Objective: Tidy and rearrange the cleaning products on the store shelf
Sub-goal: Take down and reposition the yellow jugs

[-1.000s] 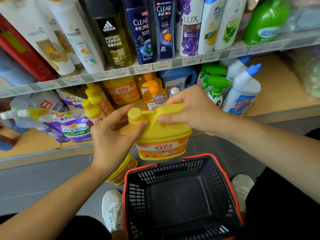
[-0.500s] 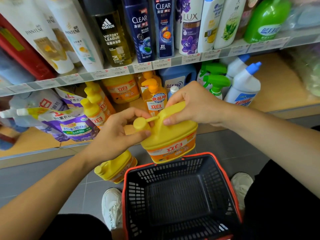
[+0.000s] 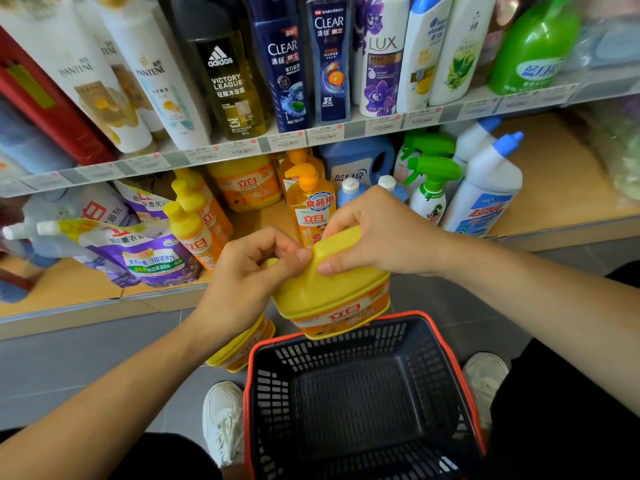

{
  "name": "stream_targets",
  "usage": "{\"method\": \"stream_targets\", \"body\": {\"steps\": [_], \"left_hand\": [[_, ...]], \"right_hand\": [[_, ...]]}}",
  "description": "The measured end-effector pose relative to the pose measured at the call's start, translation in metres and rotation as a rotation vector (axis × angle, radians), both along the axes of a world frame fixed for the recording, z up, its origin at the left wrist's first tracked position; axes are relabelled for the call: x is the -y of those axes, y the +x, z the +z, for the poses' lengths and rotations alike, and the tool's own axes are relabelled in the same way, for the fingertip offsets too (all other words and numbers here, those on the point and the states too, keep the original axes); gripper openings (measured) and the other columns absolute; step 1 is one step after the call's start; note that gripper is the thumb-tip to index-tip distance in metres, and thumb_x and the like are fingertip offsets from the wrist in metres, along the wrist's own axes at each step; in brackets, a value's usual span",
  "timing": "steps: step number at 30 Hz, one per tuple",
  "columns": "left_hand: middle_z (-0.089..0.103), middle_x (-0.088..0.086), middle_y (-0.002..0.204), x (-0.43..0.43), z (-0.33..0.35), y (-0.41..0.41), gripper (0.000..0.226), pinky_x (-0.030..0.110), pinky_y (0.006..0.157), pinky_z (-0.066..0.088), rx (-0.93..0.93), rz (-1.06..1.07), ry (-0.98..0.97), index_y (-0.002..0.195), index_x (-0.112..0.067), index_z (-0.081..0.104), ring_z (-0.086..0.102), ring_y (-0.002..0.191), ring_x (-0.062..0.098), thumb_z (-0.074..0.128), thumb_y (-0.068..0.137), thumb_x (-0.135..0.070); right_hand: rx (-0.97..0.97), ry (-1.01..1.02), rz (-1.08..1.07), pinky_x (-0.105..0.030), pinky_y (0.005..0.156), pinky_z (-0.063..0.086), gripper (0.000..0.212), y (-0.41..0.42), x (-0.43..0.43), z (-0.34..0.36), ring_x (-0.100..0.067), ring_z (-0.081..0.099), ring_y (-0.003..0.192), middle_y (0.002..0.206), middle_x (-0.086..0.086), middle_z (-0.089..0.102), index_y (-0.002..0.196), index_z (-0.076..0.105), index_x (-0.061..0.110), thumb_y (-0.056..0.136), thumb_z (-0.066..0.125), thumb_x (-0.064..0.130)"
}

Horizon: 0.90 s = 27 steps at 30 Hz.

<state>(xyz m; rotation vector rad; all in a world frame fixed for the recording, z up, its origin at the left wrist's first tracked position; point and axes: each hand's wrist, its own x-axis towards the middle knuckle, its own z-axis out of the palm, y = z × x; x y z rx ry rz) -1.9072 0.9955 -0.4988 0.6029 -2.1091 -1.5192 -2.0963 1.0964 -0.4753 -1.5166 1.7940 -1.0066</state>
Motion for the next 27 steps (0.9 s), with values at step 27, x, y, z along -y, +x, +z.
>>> {"method": "stream_targets", "body": {"steps": [27], "left_hand": [[0.068, 0.007, 0.132, 0.043, -0.043, 0.021, 0.1, 0.039, 0.09, 0.059, 0.088, 0.019, 0.611, 0.137, -0.02, 0.056, 0.066, 0.12, 0.029, 0.094, 0.052, -0.055]], "right_hand": [[0.753, -0.23, -0.373, -0.018, 0.053, 0.033, 0.029, -0.046, 0.01, 0.011, -0.006, 0.035, 0.049, 0.053, 0.003, 0.037, 0.074, 0.061, 0.006, 0.067, 0.077, 0.029]]}}
